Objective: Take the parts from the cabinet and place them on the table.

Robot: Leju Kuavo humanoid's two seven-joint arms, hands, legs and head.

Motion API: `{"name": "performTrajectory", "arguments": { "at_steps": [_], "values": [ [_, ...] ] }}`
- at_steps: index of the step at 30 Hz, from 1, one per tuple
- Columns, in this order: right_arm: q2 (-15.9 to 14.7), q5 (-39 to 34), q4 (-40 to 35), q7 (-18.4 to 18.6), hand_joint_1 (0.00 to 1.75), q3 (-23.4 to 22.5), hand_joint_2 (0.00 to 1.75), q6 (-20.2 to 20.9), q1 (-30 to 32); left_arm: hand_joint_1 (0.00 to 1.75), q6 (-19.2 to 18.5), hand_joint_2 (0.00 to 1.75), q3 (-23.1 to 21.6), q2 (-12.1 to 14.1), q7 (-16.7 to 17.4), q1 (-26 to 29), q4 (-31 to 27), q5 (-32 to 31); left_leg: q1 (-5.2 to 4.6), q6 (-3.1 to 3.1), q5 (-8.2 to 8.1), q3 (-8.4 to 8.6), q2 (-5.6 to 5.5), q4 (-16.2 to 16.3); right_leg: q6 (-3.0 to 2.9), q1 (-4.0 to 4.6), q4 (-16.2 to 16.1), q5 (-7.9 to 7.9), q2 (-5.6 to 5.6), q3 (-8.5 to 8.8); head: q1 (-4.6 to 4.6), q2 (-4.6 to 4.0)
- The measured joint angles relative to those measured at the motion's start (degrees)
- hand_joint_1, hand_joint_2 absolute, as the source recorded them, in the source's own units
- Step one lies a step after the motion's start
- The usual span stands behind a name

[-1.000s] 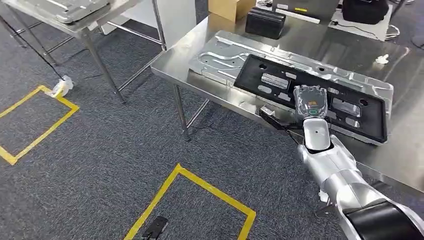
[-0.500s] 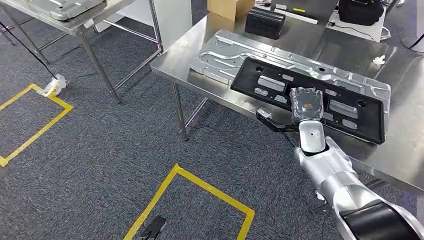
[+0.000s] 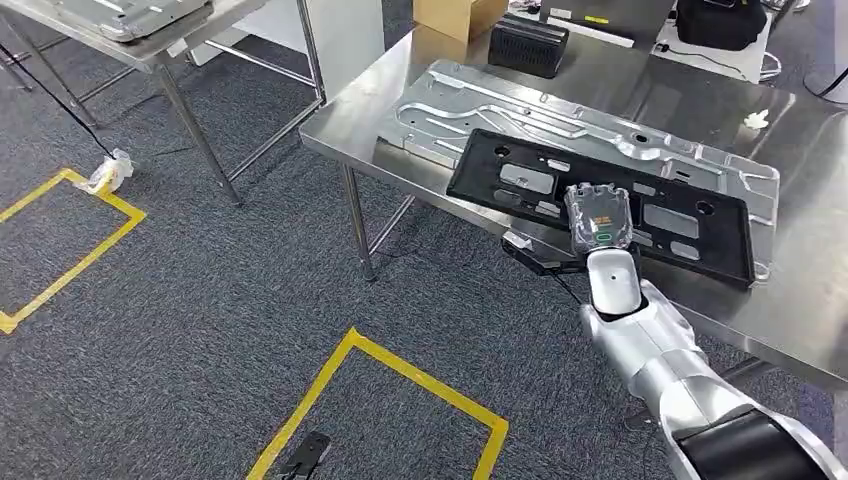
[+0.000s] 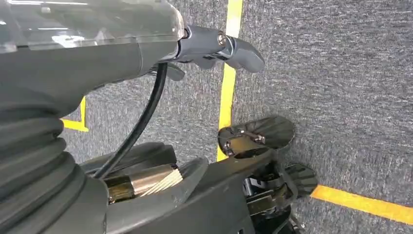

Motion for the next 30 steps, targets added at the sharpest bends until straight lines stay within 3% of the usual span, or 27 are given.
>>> {"name": "performTrajectory", "arguments": {
  "at_steps": [4,6,7,8,9,12,13,15,17,18,19,20,23,24,25,28,29,30],
  "values": [
    [0.0,0.0,0.0,-0.9,1.75,0.0,1.75,0.0,0.1,0.0,0.4,1.75,0.0,0.0,0.0,0.0,0.0,-0.4,-0.01,0.06,-0.04,-0.06,0.0,0.1,0.06,-0.08,-0.1,0.06,0.01,0.04,0.0,0.0],
    [0.3,0.0,0.0,-1.0,1.75,0.2,1.75,0.0,0.2,0.0,0.7,1.75,0.0,0.0,-0.1,-0.1,0.0,-0.4,-0.19,0.82,0.0,0.15,0.06,0.0,0.67,-0.35,-0.7,0.36,0.38,0.18,-0.04,0.0],
    [0.4,0.0,-0.2,-1.1,1.75,0.2,1.75,0.0,0.2,0.0,0.7,1.75,0.0,0.0,-0.2,-0.1,0.0,-0.5,0.08,1.26,0.59,0.8,0.3,-1.4,1.03,-0.02,-1.2,0.58,0.61,0.57,-0.02,0.0],
    [0.4,0.0,-0.4,-1.2,1.75,0.3,1.75,0.0,0.4,0.0,0.8,1.75,0.0,-0.3,-0.2,-0.1,0.0,-0.5,0.6,1.32,1.31,1.73,0.95,-2.8,0.94,0.0,-0.8,0.09,-0.23,0.55,-0.04,0.0],
    [0.4,0.0,-0.3,-1.2,1.75,0.3,1.75,0.1,0.3,0.0,0.9,1.75,0.1,-0.3,-0.3,0.0,0.0,-0.5,0.77,1.76,1.62,2.23,1.01,-3.6,1.07,0.2,1.2,-1.52,-1.57,-0.37,0.19,0.0],
    [0.7,0.0,-0.3,-1.4,1.75,0.5,1.75,0.2,0.6,0.0,0.8,1.75,0.1,-0.3,-0.3,0.0,0.0,-0.7,0.89,1.51,1.44,2.42,1.6,-3.7,1.99,-0.76,13.5,-6.9,-3.17,-6.28,0.15,0.0],
    [0.7,0.0,-0.3,-1.4,1.75,0.6,1.75,0.2,0.9,0.0,0.9,1.75,0.1,-0.3,-0.3,0.1,0.0,-0.9,1.0,1.3,1.3,2.42,1.65,-3.6,2.3,-1.15,15.4,-7.05,-3.3,-7.31,0.17,0.0],
    [0.7,0.0,-0.3,-1.4,1.75,0.8,1.75,0.2,1.2,0.0,0.9,1.75,0.1,-0.3,-0.2,0.3,0.0,-1.0,1.28,0.87,1.01,2.43,1.69,-3.3,2.73,-1.56,14.0,-5.56,-3.43,-6.77,0.17,0.0],
    [0.7,0.0,-0.3,-1.4,1.75,0.8,1.75,0.3,1.2,0.0,0.9,1.75,0.1,-0.3,-0.2,0.4,0.0,-1.0,2.06,-0.16,0.15,2.42,1.77,-2.2,3.62,-2.21,5.1,-0.71,-3.8,-2.17,0.2,0.0],
    [0.7,0.0,-0.3,-1.4,1.75,0.8,1.75,0.3,1.1,0.0,0.9,1.75,0.1,-0.3,-0.2,0.4,0.0,-1.0,2.32,-0.77,-0.53,2.35,1.86,-1.3,4.22,-2.63,0.1,0.55,-4.22,0.21,0.17,0.0],
    [0.7,0.0,-0.3,-1.4,1.75,0.9,1.75,0.3,1.0,0.0,1.0,1.75,0.1,-0.2,-0.2,0.3,0.0,-1.0,2.06,-1.43,-0.93,1.95,1.87,-1.0,4.2,-1.95,0.8,-0.86,-3.89,0.52,0.35,0.0],
    [0.8,0.0,-0.4,-1.4,1.75,0.9,1.75,0.3,1.1,0.0,1.0,1.75,0.1,-0.2,-0.2,0.3,0.0,-1.1,1.87,-1.9,-1.23,1.87,1.8,-0.4,2.81,-1.98,0.6,-0.77,-3.38,0.32,0.18,0.0],
    [0.7,0.0,-0.3,-1.3,1.75,0.9,1.75,0.3,1.2,0.0,0.9,1.75,0.1,-0.3,-0.5,0.4,0.0,-1.1,2.04,-2.84,-1.4,2.4,1.94,-1.1,1.31,-1.76,1.1,-1.34,-3.2,0.14,0.24,0.0],
    [0.7,0.0,-0.4,-1.3,1.75,0.9,1.75,0.3,1.2,0.0,0.9,1.75,0.1,-0.3,-0.6,0.4,0.0,-1.2,2.26,-3.11,-2.01,2.36,1.92,-0.6,0.82,-1.89,0.9,-1.39,-3.03,0.43,0.15,0.0],
    [0.7,0.0,-0.5,-1.4,1.75,0.9,1.75,0.3,1.2,0.0,0.9,1.75,0.1,-0.3,-0.7,0.3,0.0,-1.2,2.23,-2.98,-3.28,1.56,1.89,1.8,0.39,-1.81,0.9,-1.62,-2.95,0.78,0.15,0.0],
    [0.8,0.0,-0.4,-1.4,1.75,0.9,1.75,0.3,1.4,0.0,0.9,1.75,0.1,-0.3,-0.8,0.2,0.0,-1.3,1.73,-2.64,-8.57,-5.59,1.88,15.2,-0.56,-1.08,0.9,-2.25,-2.78,1.45,0.11,0.0],
    [0.8,0.0,-0.4,-1.4,1.75,0.9,1.75,0.3,1.5,0.0,0.9,1.75,0.1,-0.3,-0.8,0.3,0.0,-1.3,1.54,-2.29,-8.76,-7.81,1.88,18.3,-0.81,-0.71,0.9,-2.49,-2.68,1.7,0.09,0.0],
    [0.8,0.0,-0.4,-1.5,1.75,0.9,1.75,0.3,1.6,0.0,0.9,1.75,0.1,-0.3,-0.8,0.4,0.0,-1.3,1.38,-1.98,-8.16,-8.39,1.87,18.5,-0.93,-0.48,0.9,-2.62,-2.59,1.87,0.09,0.0]
  ]
}}
